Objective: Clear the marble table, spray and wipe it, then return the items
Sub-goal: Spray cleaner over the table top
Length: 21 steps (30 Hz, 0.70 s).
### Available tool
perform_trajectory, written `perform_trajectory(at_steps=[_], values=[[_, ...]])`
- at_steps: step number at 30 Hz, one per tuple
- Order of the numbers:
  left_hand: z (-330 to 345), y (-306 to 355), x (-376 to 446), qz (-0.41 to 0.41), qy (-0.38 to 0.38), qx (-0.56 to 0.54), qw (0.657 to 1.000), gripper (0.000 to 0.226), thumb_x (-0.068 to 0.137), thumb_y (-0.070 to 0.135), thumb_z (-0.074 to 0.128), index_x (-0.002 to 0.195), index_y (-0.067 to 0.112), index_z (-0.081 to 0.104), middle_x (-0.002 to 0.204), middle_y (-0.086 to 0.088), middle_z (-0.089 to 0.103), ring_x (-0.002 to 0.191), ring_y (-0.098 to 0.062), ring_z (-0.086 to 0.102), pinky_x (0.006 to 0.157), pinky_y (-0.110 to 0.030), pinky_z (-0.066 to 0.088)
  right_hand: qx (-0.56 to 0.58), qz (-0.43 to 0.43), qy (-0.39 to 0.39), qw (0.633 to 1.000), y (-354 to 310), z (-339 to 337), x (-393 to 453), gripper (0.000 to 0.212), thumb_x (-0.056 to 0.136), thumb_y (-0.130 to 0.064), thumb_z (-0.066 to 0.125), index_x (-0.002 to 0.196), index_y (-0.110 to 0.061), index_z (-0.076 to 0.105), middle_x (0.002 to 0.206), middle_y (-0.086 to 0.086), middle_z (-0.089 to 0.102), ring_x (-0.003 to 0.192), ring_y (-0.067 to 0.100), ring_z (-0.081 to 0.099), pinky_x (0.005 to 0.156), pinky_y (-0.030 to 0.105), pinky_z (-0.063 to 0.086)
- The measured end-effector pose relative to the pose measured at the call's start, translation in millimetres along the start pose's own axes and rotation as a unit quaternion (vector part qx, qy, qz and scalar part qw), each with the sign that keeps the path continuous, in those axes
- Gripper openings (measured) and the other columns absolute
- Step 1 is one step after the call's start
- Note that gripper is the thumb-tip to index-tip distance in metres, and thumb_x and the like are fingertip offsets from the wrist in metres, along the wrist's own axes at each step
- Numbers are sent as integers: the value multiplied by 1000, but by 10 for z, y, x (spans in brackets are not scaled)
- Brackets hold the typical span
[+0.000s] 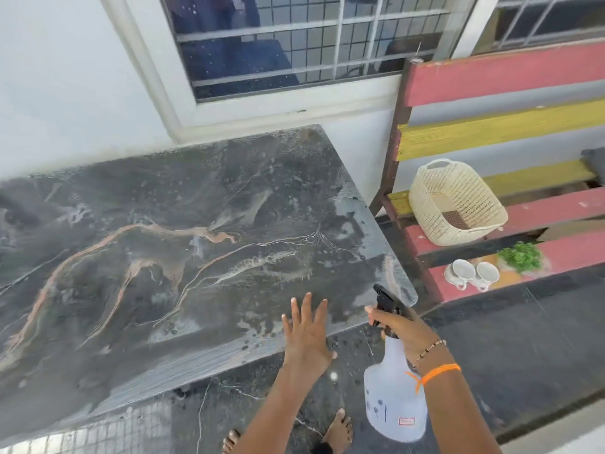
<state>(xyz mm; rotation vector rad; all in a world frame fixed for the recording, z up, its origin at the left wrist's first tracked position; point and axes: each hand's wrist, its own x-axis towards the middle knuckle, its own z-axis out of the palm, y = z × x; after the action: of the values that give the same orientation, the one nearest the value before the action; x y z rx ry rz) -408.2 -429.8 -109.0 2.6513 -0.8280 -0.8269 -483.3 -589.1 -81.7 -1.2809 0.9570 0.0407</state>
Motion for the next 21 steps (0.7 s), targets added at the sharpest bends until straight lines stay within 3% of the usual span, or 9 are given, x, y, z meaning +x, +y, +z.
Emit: perform_trajectory(at_steps=[6, 10, 12, 14, 18, 21], values=[[-13, 478, 370, 32, 1, 7, 999, 92, 82, 24, 65, 148, 26, 1, 157, -2, -12, 143, -28, -17, 117, -45, -3, -57, -60, 4, 997, -422, -379, 232, 27, 82, -29, 67, 70, -7, 57, 61, 2, 54, 54, 12, 46, 58, 24, 39], [-169, 635, 747, 30, 13, -8, 999, 92, 80, 28, 67, 147, 25, 5, 157, -3, -7, 144, -28, -14, 117, -46, -1, -182, -119, 24, 976, -720, -349, 523, 19, 82, -26, 67, 80, -9, 59, 70, 0, 55, 69, 15, 51, 68, 28, 40], [-268, 685, 956, 30, 17, -18, 999, 93, 79, 30, 68, 147, 23, 6, 157, -5, -6, 144, -29, -12, 117, -47, 0, -237, -129, 38, 962, -836, -331, 687, 22, 81, -22, 67, 69, -13, 51, 67, -2, 52, 67, 16, 50, 60, 25, 38], [-368, 739, 1162, 29, 22, -23, 999, 94, 79, 31, 69, 148, 21, 5, 157, -6, -4, 144, -30, -12, 117, -48, 1, -269, -127, 42, 954, -938, -336, 867, 25, 81, -19, 65, 66, -15, 45, 65, -1, 50, 69, 19, 49, 57, 24, 37], [-544, 844, 1510, 20, 15, -31, 999, 98, 79, 34, 68, 148, 19, 1, 157, -7, -8, 143, -30, -16, 117, -47, -1, -336, -81, 49, 937, -1149, -383, 1223, 15, 81, -20, 63, 78, -7, 57, 78, 8, 58, 77, 24, 53, 70, 27, 38], [-573, 905, 1652, 9, -5, -32, 999, 99, 78, 36, 69, 148, 19, 0, 157, -8, -11, 142, -31, -18, 117, -50, 0, -339, -45, 22, 940, -1209, -449, 1440, 16, 80, -18, 64, 74, -8, 54, 69, 7, 54, 68, 24, 51, 68, 29, 42]])
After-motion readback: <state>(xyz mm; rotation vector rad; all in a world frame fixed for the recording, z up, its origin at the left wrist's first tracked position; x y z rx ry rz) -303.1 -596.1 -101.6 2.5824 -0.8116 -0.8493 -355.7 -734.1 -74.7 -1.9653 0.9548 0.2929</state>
